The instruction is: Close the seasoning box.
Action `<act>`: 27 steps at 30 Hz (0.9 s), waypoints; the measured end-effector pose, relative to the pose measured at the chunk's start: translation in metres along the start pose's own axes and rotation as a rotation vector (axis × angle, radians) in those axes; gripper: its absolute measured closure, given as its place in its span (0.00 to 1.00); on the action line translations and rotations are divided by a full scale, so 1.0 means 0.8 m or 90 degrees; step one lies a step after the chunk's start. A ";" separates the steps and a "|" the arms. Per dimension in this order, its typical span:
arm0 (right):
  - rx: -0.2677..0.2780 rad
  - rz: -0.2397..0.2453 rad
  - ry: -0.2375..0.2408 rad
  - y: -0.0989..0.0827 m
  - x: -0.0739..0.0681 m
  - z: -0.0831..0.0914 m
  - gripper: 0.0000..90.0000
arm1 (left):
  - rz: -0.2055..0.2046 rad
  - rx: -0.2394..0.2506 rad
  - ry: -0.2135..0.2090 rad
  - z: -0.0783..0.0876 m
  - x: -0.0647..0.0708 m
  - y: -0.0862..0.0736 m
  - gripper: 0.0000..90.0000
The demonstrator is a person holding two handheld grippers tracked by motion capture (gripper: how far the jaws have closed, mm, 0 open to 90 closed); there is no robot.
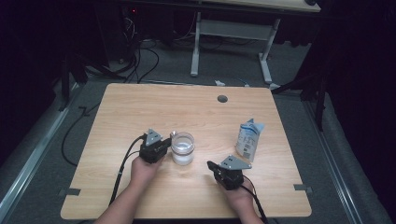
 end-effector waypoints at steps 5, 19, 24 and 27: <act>-0.001 0.003 0.001 0.000 -0.003 -0.001 1.00 | 0.015 0.001 0.016 -0.003 -0.005 0.005 1.00; 0.000 0.002 -0.003 -0.001 0.000 0.001 1.00 | 0.016 0.008 -0.031 -0.048 0.011 0.018 1.00; -0.002 0.000 -0.008 -0.003 0.003 0.003 1.00 | 0.018 0.009 -0.033 -0.049 0.003 0.014 1.00; -0.004 -0.003 -0.009 -0.004 0.004 0.002 1.00 | 0.018 0.013 -0.020 -0.035 -0.007 0.013 1.00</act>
Point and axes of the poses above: each handheld gripper's, and its own axes: z roughly backward along the jaws, y roughly out of its top, x roughly to its right, the point moved 9 cm from there along -z, roughly forward along the jaws, and after that the axes turned 11 degrees about x, right-handed, at the moved point
